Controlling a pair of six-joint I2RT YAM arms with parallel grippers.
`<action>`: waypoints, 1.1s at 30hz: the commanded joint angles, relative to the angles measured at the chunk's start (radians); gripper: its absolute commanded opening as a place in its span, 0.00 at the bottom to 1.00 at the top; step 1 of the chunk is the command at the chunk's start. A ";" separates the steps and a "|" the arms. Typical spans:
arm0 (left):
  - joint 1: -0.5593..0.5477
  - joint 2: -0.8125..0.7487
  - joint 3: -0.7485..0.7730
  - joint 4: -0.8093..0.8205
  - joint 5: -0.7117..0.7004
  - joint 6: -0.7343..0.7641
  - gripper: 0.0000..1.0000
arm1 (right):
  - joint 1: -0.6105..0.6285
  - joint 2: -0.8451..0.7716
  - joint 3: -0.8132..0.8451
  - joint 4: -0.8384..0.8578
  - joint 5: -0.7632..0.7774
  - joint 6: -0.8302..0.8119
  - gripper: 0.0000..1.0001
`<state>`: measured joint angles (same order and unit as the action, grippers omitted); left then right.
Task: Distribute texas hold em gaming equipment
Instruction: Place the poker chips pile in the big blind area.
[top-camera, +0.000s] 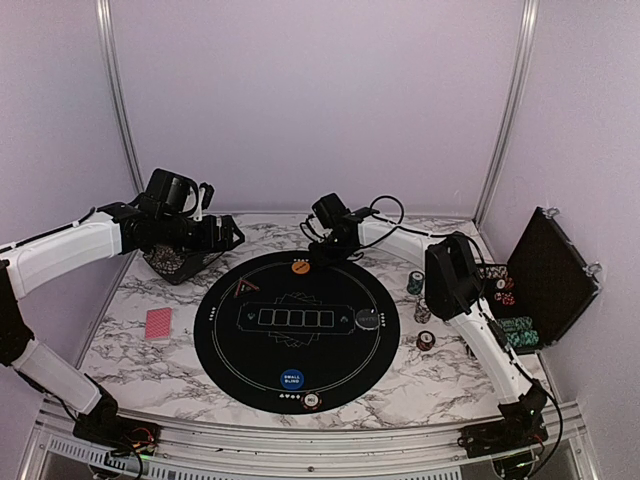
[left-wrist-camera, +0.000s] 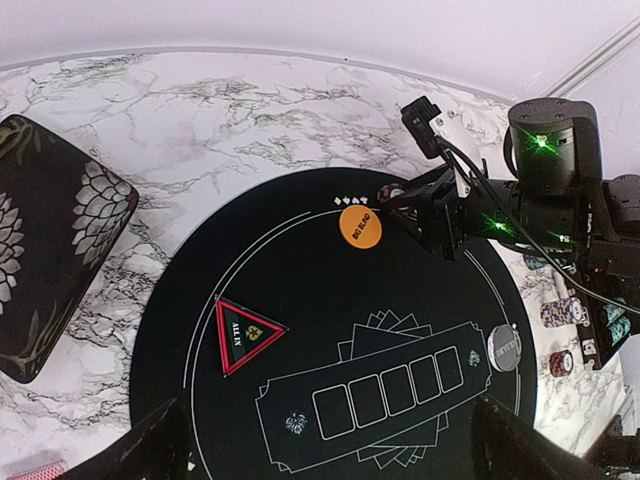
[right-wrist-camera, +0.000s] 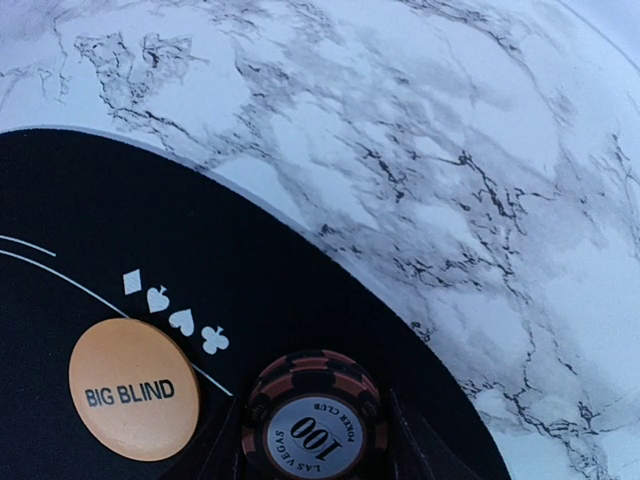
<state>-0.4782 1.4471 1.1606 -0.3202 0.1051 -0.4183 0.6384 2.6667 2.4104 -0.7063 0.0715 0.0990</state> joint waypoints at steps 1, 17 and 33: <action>0.009 0.004 -0.013 0.014 0.011 0.014 0.99 | -0.007 0.032 0.031 0.009 -0.003 -0.002 0.44; 0.010 0.002 -0.014 0.018 0.015 0.012 0.99 | -0.009 0.021 0.036 -0.006 -0.005 0.010 0.47; 0.010 -0.007 -0.013 0.017 0.009 0.013 0.99 | -0.011 -0.001 0.018 -0.013 -0.017 0.015 0.48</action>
<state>-0.4740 1.4471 1.1580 -0.3199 0.1078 -0.4183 0.6350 2.6667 2.4107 -0.7052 0.0643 0.1036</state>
